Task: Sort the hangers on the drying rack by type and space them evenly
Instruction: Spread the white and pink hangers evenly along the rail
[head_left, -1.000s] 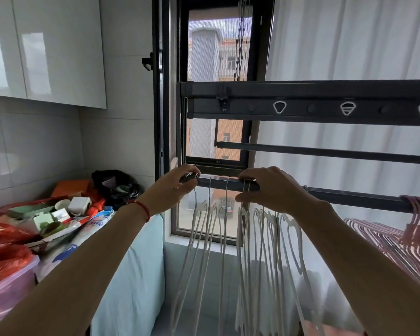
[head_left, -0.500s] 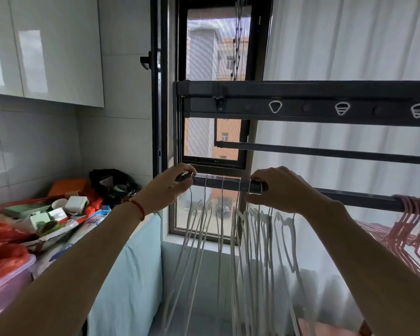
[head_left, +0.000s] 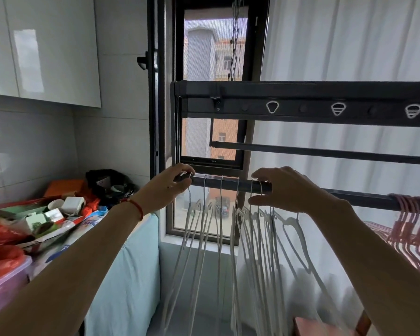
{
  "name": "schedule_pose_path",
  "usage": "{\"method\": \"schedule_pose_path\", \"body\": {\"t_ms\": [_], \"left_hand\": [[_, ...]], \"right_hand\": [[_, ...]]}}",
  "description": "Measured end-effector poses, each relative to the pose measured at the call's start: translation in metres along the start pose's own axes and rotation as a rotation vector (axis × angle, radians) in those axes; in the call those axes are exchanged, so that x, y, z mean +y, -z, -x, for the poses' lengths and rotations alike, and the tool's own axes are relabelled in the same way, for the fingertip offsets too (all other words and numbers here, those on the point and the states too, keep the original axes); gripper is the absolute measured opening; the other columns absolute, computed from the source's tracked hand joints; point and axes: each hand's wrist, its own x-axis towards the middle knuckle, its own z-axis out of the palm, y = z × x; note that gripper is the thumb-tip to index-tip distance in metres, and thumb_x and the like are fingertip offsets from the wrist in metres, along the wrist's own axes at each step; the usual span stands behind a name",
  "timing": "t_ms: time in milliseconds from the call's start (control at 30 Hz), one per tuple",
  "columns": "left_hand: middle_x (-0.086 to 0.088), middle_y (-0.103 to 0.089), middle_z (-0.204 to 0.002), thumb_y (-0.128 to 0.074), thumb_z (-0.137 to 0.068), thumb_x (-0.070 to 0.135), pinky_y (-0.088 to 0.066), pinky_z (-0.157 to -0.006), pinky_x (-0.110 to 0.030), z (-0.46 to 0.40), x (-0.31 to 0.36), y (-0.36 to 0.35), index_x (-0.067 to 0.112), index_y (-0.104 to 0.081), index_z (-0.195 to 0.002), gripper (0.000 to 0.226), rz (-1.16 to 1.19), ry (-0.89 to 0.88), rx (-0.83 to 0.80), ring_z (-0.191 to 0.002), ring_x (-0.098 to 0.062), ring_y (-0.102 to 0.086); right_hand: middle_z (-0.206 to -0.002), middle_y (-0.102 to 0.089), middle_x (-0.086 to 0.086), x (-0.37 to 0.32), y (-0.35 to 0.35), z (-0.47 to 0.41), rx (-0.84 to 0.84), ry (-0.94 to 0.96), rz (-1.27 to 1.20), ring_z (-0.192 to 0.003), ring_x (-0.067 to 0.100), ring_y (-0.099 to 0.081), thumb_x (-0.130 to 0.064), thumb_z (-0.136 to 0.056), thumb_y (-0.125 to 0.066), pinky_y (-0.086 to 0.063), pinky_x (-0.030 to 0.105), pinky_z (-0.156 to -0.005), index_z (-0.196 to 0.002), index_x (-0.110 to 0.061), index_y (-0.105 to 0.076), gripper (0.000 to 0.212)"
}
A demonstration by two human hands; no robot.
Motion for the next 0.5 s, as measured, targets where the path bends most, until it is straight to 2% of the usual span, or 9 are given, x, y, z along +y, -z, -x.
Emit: {"method": "schedule_pose_path", "body": {"t_ms": [100,267,400,500], "left_hand": [[0.013,-0.054,-0.102,-0.05,-0.102,0.024,-0.05,-0.067,-0.006,-0.001,0.001,-0.001,0.019,-0.051,-0.125,0.024,-0.006,-0.006,0.0,-0.088,-0.003,-0.06],[0.013,-0.056,-0.102,-0.05,-0.102,0.026,-0.051,-0.064,-0.009,0.0,0.0,-0.001,0.022,-0.05,-0.125,0.024,-0.024,0.001,0.002,-0.087,-0.001,-0.06],[0.003,-0.058,-0.108,-0.05,-0.102,0.026,-0.054,-0.067,-0.011,-0.001,-0.002,-0.001,0.019,-0.051,-0.128,0.027,-0.041,-0.005,0.008,-0.089,-0.002,-0.061],[0.0,-0.059,-0.107,-0.05,-0.102,0.026,-0.054,-0.07,-0.01,-0.001,-0.002,-0.001,0.018,-0.051,-0.128,0.028,-0.037,-0.003,0.014,-0.09,-0.005,-0.061]], "right_hand": [[-0.12,-0.068,-0.005,0.005,0.005,0.004,0.016,-0.005,-0.014,-0.089,0.005,-0.057,-0.049,-0.08,-0.076,-0.047,0.021,-0.074,-0.128,-0.021,-0.059,0.059],[-0.118,-0.07,-0.009,0.009,0.006,0.009,0.041,0.018,-0.065,-0.089,0.003,-0.061,-0.046,-0.079,-0.079,-0.049,0.017,-0.074,-0.123,-0.027,-0.059,0.052],[-0.115,-0.069,-0.01,0.01,0.006,0.011,0.049,0.017,-0.065,-0.093,0.01,-0.068,-0.047,-0.078,-0.079,-0.055,0.025,-0.078,-0.12,-0.028,-0.058,0.05],[-0.12,-0.069,-0.01,0.006,0.004,0.01,0.078,0.02,-0.046,-0.091,0.008,-0.067,-0.055,-0.077,-0.076,-0.054,0.026,-0.078,-0.129,-0.029,-0.055,0.061]]}}
